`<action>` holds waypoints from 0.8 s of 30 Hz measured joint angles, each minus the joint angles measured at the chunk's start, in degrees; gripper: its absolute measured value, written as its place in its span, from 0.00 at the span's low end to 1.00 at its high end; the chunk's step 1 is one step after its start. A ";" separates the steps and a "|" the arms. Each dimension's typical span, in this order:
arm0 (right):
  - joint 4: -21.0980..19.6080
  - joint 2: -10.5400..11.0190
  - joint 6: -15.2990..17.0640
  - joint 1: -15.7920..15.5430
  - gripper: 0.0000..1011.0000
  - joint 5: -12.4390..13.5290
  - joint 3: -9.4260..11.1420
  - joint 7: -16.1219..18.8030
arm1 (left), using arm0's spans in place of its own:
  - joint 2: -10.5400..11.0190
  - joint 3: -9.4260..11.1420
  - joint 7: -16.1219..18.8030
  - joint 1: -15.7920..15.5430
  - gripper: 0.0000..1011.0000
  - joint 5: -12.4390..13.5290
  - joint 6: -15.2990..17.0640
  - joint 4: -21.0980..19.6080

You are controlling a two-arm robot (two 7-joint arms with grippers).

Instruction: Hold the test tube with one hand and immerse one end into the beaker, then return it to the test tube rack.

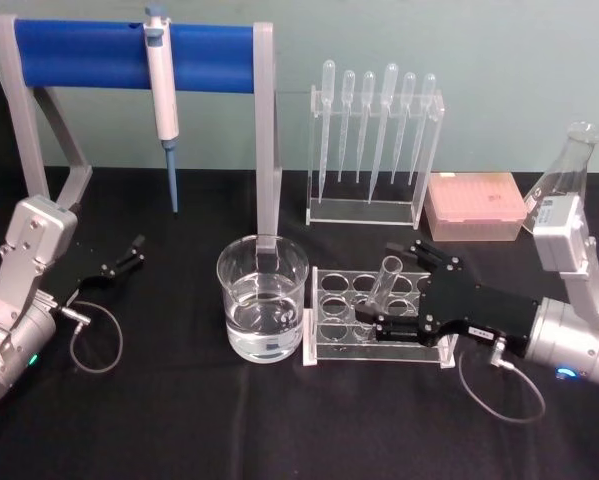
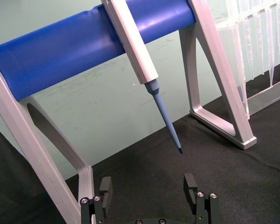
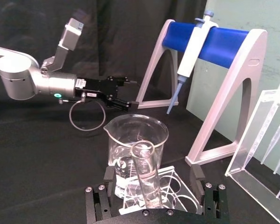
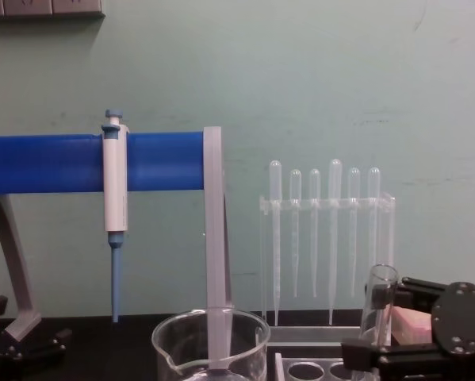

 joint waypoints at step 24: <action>0.45 -0.39 -0.26 0.27 0.64 -0.19 -0.12 -0.41 | 0.00 0.00 0.00 0.00 0.99 -0.01 0.00 0.00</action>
